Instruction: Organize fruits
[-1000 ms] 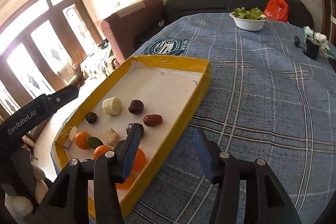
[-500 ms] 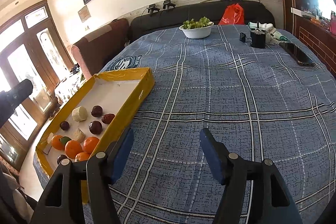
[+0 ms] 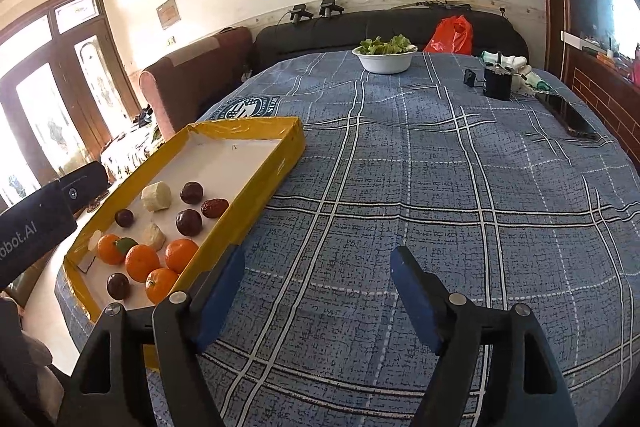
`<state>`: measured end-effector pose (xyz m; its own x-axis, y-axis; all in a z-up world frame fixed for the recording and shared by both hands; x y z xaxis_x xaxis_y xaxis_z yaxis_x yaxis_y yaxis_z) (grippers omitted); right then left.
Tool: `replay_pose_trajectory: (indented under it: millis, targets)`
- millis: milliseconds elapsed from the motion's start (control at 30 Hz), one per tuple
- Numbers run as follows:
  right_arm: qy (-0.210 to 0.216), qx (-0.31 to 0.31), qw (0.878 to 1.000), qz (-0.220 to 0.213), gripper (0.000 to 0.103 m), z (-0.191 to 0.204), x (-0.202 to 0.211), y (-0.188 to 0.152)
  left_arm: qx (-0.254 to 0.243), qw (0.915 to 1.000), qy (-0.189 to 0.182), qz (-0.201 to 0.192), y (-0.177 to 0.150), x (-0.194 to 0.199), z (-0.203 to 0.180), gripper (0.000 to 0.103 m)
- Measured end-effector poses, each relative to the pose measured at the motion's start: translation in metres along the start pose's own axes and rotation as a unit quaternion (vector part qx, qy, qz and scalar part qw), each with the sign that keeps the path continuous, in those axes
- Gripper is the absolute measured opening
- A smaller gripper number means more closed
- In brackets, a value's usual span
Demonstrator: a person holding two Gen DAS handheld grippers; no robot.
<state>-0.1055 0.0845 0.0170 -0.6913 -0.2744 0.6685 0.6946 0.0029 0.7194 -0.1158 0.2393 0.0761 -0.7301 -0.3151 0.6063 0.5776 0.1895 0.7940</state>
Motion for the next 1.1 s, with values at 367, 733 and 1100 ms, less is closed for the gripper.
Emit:
replay_pose_trajectory:
  millis: [367,733,1100]
  targets:
    - [0.001,0.021,1.0,0.008,0.082,0.016,-0.003,-0.006,0.005,0.9999,-0.004,0.012,-0.003,-0.005,0.005,0.103]
    - [-0.005,0.012,1.0,0.018,0.083,0.013,-0.006,-0.01,0.005,0.9998,-0.011,0.018,-0.006,-0.007,0.004,0.103]
    - [-0.012,0.029,0.999,-0.011,0.084,0.021,0.006,-0.007,0.042,0.9933,0.063,-0.087,0.007,0.038,0.025,0.103]
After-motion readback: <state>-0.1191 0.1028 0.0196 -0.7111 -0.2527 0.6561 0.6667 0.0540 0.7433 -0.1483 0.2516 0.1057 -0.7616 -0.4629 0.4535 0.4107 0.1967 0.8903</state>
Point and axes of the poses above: each gripper's, at about its wrist camera, not at the fingertips, and x roughly against the way its jaws point, z to its left, y to its top, the point moved 6 cm from there along -x, roughly the way its jaws point, and after that the axes turned 3 degrees about z, right-handed, at the moved point
